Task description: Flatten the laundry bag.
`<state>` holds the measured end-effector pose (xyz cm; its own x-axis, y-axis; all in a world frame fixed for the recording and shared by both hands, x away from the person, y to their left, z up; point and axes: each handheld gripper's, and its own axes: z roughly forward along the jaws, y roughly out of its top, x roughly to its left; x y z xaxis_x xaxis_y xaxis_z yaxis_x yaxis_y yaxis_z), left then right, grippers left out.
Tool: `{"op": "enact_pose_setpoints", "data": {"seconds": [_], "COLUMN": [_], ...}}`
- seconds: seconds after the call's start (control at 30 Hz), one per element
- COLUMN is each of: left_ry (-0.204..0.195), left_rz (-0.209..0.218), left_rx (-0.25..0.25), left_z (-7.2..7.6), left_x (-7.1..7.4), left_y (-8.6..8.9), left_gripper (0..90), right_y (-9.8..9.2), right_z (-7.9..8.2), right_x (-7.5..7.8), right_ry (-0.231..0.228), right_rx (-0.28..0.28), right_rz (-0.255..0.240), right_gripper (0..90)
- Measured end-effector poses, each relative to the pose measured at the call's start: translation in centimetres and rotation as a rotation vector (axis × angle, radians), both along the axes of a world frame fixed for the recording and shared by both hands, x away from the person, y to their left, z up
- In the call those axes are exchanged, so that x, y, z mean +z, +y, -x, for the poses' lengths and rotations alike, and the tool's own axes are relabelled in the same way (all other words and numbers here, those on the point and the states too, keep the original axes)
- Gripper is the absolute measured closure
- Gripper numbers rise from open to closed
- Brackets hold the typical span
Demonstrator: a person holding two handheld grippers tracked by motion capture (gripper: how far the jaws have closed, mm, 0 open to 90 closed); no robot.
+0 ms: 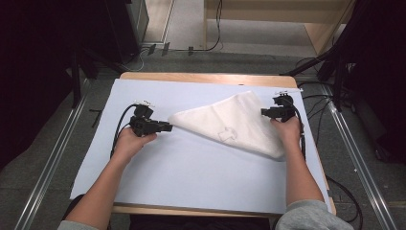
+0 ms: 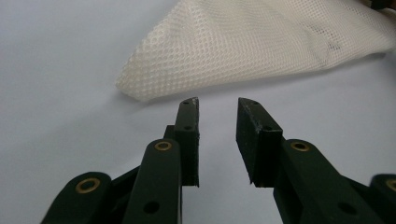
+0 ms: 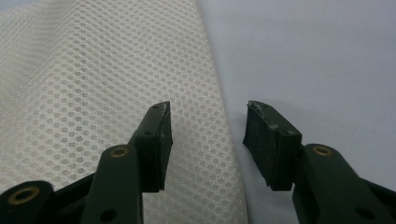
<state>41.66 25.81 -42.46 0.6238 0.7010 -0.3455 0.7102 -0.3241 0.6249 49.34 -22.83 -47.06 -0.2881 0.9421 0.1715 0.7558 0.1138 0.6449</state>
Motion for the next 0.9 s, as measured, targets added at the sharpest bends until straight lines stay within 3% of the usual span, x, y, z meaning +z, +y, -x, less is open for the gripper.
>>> {"op": "enact_pose_setpoints", "data": {"seconds": [0.1,0.17,0.23,0.4,0.57,0.7,0.9], "left_ry": [-0.001,0.000,0.003,0.006,0.007,0.009,0.002], "left_rz": [-0.001,-0.002,-0.001,-0.001,-0.001,0.004,0.007], "left_rx": [0.001,0.002,0.003,0.002,0.005,0.011,0.015], "left_z": [0.0,-0.1,0.0,-0.1,-0.1,-0.1,-0.1], "left_x": [0.0,0.0,0.0,0.0,-0.1,0.0,0.2], "left_y": [0.1,0.1,0.1,0.1,0.2,0.4,0.5], "left_gripper": [70.3,70.0,69.6,68.9,68.7,68.6,68.3], "right_y": [0.3,0.6,0.8,0.8,1.2,1.0,1.4], "right_z": [0.1,0.2,0.3,0.6,0.6,1.2,3.4], "right_x": [-0.1,-0.1,-0.1,-0.1,0.5,2.1,5.7], "right_ry": [-0.015,-0.025,-0.027,-0.010,0.012,-0.032,-0.118], "right_rx": [-0.003,0.012,0.008,0.007,0.018,0.031,0.108], "right_rz": [0.017,0.064,0.078,0.039,0.044,-0.009,-0.024], "right_gripper": [54.7,59.8,65.2,88.0,90.0,90.0,90.0]}}
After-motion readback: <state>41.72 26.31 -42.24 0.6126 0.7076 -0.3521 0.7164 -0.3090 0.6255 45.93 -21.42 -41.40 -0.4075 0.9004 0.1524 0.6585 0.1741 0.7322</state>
